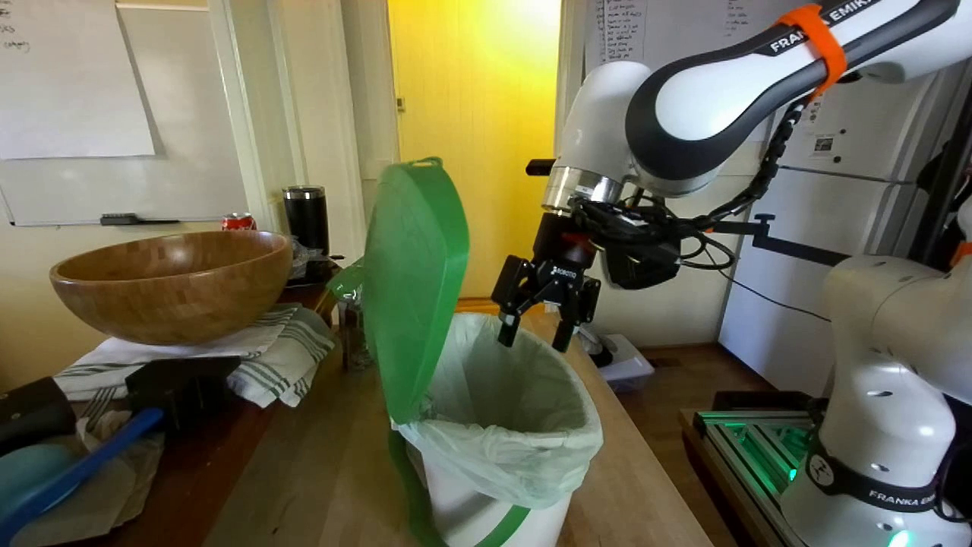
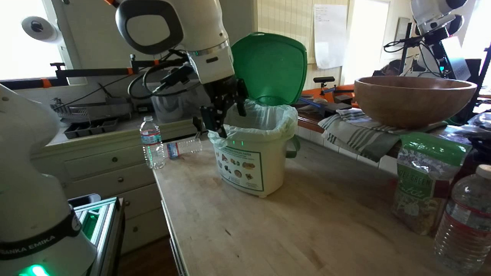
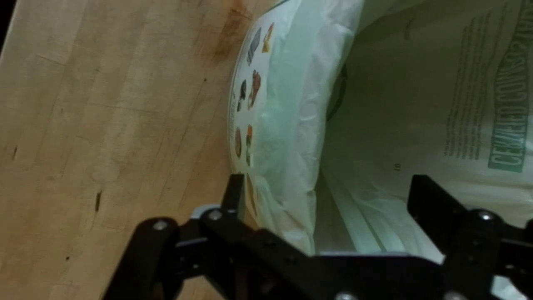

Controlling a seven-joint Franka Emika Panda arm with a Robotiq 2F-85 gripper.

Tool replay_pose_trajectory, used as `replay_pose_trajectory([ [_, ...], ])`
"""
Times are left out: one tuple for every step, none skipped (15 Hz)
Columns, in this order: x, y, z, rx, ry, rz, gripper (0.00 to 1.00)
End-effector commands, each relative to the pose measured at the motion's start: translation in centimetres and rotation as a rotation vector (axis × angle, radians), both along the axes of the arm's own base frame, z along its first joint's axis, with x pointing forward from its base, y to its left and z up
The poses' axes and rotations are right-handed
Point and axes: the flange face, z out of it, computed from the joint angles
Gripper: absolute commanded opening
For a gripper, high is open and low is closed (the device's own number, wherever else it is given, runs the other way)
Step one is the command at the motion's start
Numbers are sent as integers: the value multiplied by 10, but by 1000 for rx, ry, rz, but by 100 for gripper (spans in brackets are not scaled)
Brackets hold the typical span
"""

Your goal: Put the bin in an upright position

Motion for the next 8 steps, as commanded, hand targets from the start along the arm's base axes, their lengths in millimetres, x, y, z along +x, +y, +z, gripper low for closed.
replay_pose_trajectory([
  [-18,2,8,-54,43,80,100],
  [-21,4,10,-78,56,124,100],
  [-25,6,12,-91,75,195,100],
  [-28,9,14,-110,79,235,100],
  [-32,11,18,-127,76,293,100],
  [-34,12,22,-151,64,344,100],
  [-37,13,26,-160,54,400,100],
  [-40,15,30,-175,46,451,100],
])
